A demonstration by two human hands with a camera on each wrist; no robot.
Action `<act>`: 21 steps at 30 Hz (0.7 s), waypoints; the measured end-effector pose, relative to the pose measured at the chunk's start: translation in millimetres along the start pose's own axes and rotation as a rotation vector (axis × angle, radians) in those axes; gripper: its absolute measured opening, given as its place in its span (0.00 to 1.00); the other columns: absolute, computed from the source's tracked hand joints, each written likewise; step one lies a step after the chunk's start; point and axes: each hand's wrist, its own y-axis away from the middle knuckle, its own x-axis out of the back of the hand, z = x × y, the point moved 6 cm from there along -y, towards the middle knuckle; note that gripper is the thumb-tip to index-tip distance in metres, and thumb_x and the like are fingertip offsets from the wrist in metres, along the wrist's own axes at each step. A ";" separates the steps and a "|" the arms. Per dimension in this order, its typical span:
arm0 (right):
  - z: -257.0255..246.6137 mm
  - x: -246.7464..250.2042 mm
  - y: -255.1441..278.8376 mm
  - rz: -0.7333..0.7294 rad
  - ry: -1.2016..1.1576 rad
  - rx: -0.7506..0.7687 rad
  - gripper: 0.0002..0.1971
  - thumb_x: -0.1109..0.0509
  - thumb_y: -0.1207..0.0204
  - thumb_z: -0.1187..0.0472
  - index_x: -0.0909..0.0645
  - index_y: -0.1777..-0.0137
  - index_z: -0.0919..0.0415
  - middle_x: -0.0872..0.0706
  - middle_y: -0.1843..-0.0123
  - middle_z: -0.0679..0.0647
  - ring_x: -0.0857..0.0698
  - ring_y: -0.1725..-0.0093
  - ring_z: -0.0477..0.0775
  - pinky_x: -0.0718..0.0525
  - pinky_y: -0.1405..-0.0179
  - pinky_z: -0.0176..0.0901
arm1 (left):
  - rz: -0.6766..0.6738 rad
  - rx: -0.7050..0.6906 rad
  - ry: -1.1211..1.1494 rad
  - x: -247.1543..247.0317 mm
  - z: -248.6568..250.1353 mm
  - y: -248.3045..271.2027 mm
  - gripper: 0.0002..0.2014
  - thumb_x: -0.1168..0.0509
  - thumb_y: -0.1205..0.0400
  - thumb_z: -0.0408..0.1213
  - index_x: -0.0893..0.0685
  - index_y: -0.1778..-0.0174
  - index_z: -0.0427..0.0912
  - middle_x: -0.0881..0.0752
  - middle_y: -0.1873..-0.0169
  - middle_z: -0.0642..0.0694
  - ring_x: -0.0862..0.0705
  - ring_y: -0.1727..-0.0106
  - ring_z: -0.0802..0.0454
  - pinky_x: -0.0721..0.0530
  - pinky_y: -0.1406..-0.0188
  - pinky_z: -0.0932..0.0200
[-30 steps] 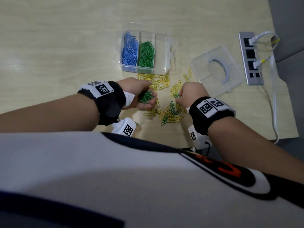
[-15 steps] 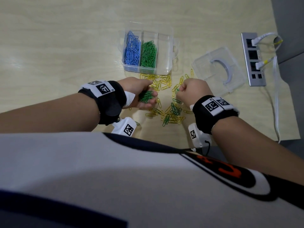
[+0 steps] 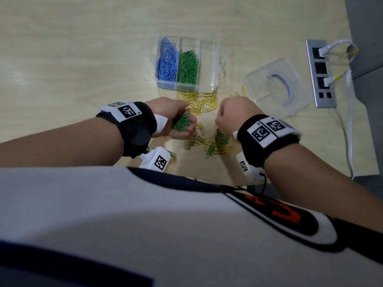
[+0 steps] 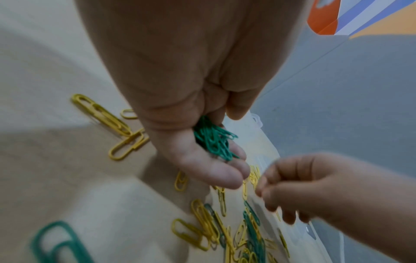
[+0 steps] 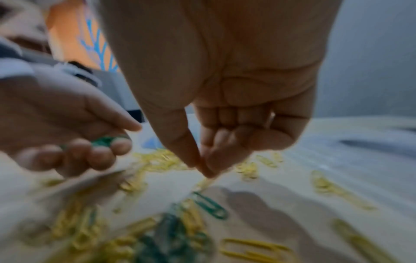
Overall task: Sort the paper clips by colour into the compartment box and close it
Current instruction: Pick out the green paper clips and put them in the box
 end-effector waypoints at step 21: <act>9.3 -24.3 11.6 -0.153 0.056 -0.051 0.07 0.33 0.27 0.59 0.19 0.51 0.58 0.15 0.54 0.55 0.16 0.54 0.57 0.14 0.55 0.48 | 0.008 -0.038 0.023 2.3 -0.6 4.1 0.23 0.52 0.11 0.49 0.22 0.61 0.37 0.21 0.72 0.42 0.18 0.59 0.45 0.15 0.66 0.61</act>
